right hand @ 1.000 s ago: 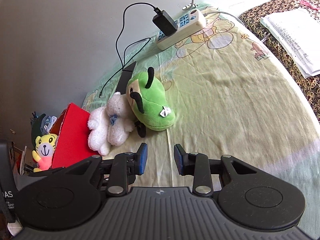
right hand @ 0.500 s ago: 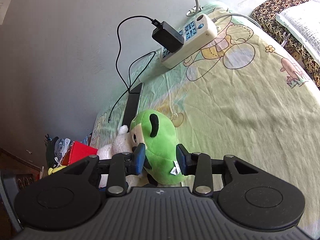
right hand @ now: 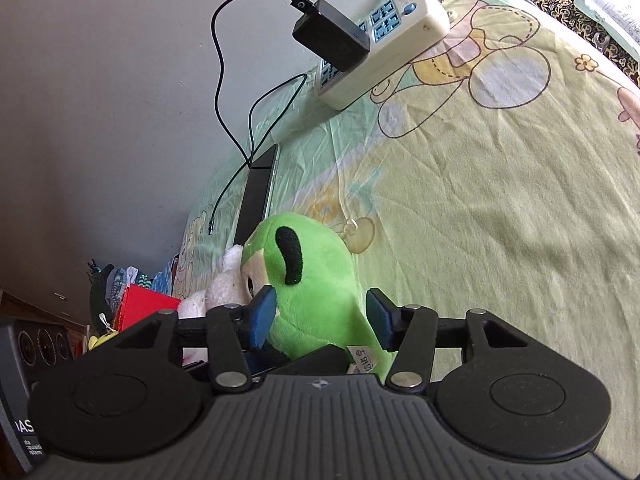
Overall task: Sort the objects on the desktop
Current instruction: 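Reach the right gripper to the green bean plush and grasp it, then lift the green bean plush with the right gripper toward the red box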
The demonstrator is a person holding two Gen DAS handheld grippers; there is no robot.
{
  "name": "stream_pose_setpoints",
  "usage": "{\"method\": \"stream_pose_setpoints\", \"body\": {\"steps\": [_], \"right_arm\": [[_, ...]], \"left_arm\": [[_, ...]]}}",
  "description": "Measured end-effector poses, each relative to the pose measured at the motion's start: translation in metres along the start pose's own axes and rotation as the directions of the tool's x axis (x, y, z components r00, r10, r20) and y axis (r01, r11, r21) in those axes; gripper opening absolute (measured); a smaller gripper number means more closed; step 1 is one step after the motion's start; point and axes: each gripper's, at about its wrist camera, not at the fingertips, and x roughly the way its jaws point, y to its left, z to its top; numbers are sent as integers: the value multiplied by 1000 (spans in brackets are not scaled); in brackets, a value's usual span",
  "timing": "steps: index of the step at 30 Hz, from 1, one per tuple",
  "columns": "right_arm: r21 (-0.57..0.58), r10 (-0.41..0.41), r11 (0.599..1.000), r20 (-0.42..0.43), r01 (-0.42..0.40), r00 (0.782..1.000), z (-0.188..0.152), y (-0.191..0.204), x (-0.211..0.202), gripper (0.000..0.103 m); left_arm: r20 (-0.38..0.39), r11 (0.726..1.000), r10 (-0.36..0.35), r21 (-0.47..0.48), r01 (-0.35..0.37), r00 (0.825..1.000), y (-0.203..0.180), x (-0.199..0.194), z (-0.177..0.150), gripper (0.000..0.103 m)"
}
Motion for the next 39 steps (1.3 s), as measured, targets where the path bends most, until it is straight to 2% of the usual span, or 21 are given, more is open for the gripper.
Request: {"method": "stream_pose_setpoints", "body": {"steps": [3,8,18,25,29,34,39], "right_arm": [[36,31,999,-18,-31,999,1,-6,6,57],[126,96,988,-44,-90,994,0,-19,8,52],[45,89,995,-64,-86,994,-21,-6,-19,48],[-66,57,996,-69,-61,996,-57,10,-52,41],[-87,42,995,-91,-50,995,-79,13,-60,40],[-118,46,991,-141,-63,989,-116,22,-67,40],[-174,44,981,-201,-80,979,-146,47,-56,40]], "left_arm": [[-6,1000,-2,8,2,1000,0,7,4,81],[-9,1000,7,28,-6,1000,-7,12,4,74],[-26,998,-9,55,11,1000,-14,-12,-16,70],[-3,990,27,137,-26,1000,-31,-44,-53,67],[-1,986,39,161,-38,999,-35,-56,-79,67],[-13,984,42,173,-39,999,-27,-74,-116,67],[-5,983,75,168,-73,997,-8,-93,-146,67]]}}
